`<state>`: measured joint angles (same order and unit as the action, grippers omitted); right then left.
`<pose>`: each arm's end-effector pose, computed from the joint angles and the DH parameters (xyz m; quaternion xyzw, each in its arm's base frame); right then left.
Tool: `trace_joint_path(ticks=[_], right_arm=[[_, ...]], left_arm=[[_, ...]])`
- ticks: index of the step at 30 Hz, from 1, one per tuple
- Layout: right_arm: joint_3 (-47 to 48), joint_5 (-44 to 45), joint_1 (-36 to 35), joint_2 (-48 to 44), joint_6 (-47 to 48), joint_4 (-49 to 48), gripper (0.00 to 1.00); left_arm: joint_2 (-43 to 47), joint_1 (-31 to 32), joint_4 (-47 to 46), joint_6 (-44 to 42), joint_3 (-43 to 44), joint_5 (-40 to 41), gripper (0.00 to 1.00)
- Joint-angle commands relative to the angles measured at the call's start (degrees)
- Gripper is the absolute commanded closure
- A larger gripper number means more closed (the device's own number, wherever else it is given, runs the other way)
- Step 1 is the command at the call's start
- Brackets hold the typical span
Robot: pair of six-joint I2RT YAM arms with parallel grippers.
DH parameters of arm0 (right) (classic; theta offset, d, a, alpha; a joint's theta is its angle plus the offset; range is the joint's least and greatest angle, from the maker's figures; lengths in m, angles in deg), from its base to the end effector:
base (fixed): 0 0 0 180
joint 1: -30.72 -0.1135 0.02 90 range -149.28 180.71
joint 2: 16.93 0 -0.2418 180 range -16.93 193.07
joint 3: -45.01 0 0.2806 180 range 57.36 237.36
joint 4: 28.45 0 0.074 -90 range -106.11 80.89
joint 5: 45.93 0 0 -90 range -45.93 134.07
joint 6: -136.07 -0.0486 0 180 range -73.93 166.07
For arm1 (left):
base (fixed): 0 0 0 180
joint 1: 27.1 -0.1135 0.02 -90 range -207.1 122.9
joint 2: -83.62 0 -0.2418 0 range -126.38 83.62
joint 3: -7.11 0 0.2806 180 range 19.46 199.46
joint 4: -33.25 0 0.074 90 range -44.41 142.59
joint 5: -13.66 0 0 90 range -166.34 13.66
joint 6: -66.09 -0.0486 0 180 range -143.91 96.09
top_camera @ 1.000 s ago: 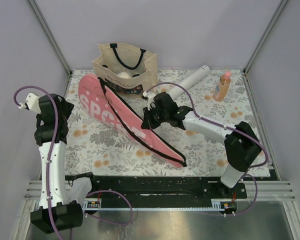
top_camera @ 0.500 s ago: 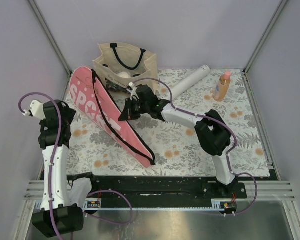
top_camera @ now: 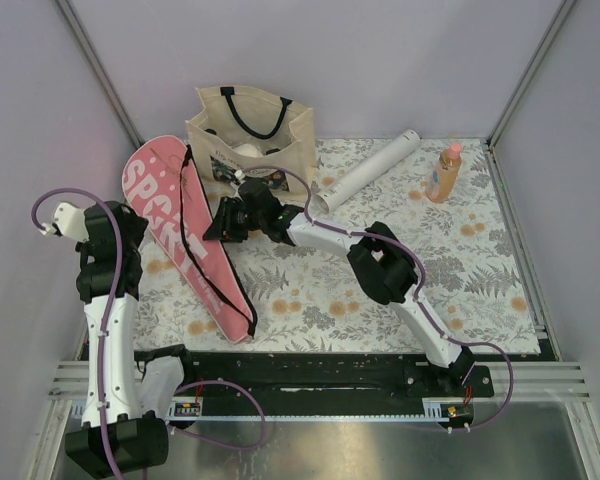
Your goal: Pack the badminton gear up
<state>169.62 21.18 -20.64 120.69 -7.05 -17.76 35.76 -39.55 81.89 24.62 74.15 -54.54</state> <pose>0.3479 0.4654 0.1656 -0.0959 0.8222 0.5255 0.1969 0.2173 0.0665 0.3264 -0.5124 0.6824 0.0020 0.5212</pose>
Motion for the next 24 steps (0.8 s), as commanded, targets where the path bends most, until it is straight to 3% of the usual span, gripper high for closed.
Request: trace_joint_path(ticks=[1,3,5,11,13,16,20,21,22,24], right_arm=[[4.45,2.32,-0.41,-0.87,-1.28,-0.29,0.62],[4.63,3.64,-0.94,-0.43,-1.37,0.68,0.77],[5.24,4.0,-1.38,0.71,-2.86,-0.02,0.86],[7.0,10.14,-3.05,3.09,-6.63,-0.55,0.89],[7.0,10.68,-3.31,3.7,-8.83,-2.12,0.82],[8.14,10.33,-3.4,3.89,-8.85,-0.82,0.62],[8.5,8.84,-3.32,0.37,0.18,7.52,0.38],[7.97,8.31,-3.23,-1.11,2.82,10.06,0.26],[6.49,8.74,-3.23,-2.87,5.81,12.26,0.01],[1.23,10.06,-2.88,-8.92,11.79,13.77,0.0]], left_arm=[[-0.31,-0.03,-3.24,0.33,-1.08,0.17,0.41],[-0.48,-0.03,-3.6,0.77,-1.43,-0.44,0.41],[-0.57,-0.03,-3.6,1.21,-1.61,-1.23,0.41],[0.13,-0.03,-3.6,0.78,-2.05,-2.11,0.41],[0.31,-0.03,-3.6,0.07,-1.79,-1.94,0.41],[0.13,0.05,-3.6,-0.28,-1.52,-2.64,0.41],[-0.31,-0.03,-3.69,-1.94,-0.91,-4.66,0.41],[-0.48,-0.03,-3.6,-2.73,-0.65,-5.19,0.4],[-0.57,-0.03,-3.6,-3.53,-0.38,-5.97,0.4],[-0.75,0.05,-3.69,-5.55,0.14,-8.17,0.39]])
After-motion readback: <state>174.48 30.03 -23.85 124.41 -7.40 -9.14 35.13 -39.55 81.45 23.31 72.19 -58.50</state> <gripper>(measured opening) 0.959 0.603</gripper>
